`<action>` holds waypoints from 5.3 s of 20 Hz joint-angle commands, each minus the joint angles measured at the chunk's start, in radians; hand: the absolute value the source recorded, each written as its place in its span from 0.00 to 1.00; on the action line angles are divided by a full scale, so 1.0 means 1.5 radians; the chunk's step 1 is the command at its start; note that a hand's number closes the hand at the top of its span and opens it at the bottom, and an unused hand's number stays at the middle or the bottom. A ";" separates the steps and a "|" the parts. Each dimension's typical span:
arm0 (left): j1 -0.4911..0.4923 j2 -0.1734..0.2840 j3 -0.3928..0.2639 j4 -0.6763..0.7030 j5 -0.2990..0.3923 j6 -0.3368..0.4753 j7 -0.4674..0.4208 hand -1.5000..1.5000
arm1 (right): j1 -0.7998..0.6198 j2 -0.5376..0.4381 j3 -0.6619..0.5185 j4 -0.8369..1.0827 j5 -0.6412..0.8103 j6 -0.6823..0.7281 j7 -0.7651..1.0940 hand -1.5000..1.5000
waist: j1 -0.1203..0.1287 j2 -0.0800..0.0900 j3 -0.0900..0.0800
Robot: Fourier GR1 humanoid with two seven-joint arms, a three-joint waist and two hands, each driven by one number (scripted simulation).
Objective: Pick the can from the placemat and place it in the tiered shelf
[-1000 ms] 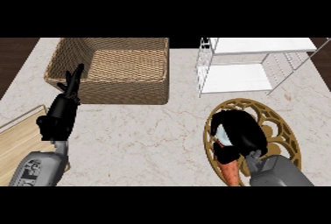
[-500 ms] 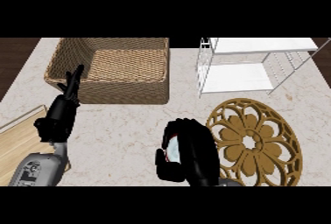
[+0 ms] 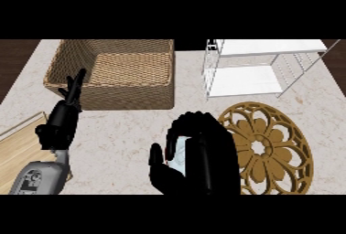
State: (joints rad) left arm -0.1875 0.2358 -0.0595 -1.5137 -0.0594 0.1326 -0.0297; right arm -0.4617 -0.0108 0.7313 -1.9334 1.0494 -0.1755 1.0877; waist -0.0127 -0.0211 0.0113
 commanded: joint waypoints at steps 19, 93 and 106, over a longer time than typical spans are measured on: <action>0.021 -0.047 -0.039 0.022 0.005 -0.042 0.055 0.50 | -0.265 0.007 -0.279 -0.002 0.139 0.208 0.081 1.00 | 0.003 0.012 -0.008; 0.015 -0.096 -0.005 0.031 -0.050 -0.061 0.042 0.50 | -0.399 -0.198 -0.742 0.390 -0.171 -0.217 -0.308 0.00 | 0.002 0.014 -0.007; 0.039 -0.082 0.028 0.035 -0.044 -0.066 0.029 0.50 | -0.269 -0.331 -0.870 0.178 -0.261 0.019 -0.073 0.00 | -0.039 0.005 -0.008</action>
State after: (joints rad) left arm -0.1618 0.1554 0.0156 -1.5574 -0.1405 0.0551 0.0058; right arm -0.9397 -0.4586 -0.5194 -1.5827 0.7290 -0.2800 0.8904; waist -0.0399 -0.0231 0.0108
